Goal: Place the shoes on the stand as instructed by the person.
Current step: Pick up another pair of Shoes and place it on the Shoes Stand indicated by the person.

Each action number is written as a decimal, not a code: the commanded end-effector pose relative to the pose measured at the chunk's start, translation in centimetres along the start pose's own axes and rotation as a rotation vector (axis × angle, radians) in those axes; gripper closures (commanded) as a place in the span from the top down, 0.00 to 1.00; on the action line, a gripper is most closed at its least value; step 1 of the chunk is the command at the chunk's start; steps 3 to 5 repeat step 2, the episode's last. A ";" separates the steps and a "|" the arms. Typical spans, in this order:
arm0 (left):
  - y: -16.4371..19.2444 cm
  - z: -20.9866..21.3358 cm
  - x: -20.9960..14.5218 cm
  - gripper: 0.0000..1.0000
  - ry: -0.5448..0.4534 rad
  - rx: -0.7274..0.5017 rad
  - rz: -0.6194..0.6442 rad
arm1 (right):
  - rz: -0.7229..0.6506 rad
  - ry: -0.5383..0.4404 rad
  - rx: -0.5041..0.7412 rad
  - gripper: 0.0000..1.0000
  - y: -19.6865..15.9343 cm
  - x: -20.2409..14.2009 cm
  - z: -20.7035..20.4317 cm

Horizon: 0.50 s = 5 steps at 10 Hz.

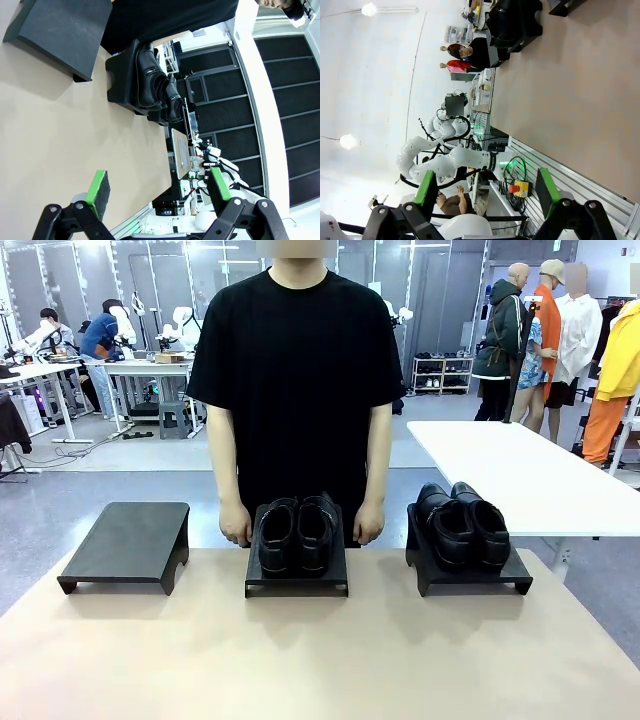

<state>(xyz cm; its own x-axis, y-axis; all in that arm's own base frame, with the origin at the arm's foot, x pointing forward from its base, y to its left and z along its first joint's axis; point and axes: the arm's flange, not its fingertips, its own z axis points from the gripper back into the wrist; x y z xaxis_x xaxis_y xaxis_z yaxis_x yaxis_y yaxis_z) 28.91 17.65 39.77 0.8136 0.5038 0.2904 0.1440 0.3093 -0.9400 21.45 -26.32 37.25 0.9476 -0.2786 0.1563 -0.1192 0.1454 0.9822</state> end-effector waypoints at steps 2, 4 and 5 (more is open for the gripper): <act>-0.6 0.0 0.2 1.00 -0.008 -0.019 0.014 | 0.009 -0.001 0.012 1.00 0.0 -0.1 0.1; -0.6 0.0 0.2 1.00 -0.008 -0.019 0.014 | 0.009 -0.001 0.012 1.00 0.0 -0.1 0.1; -0.6 0.0 0.2 1.00 -0.008 -0.019 0.014 | 0.009 -0.001 0.012 1.00 0.0 -0.1 0.1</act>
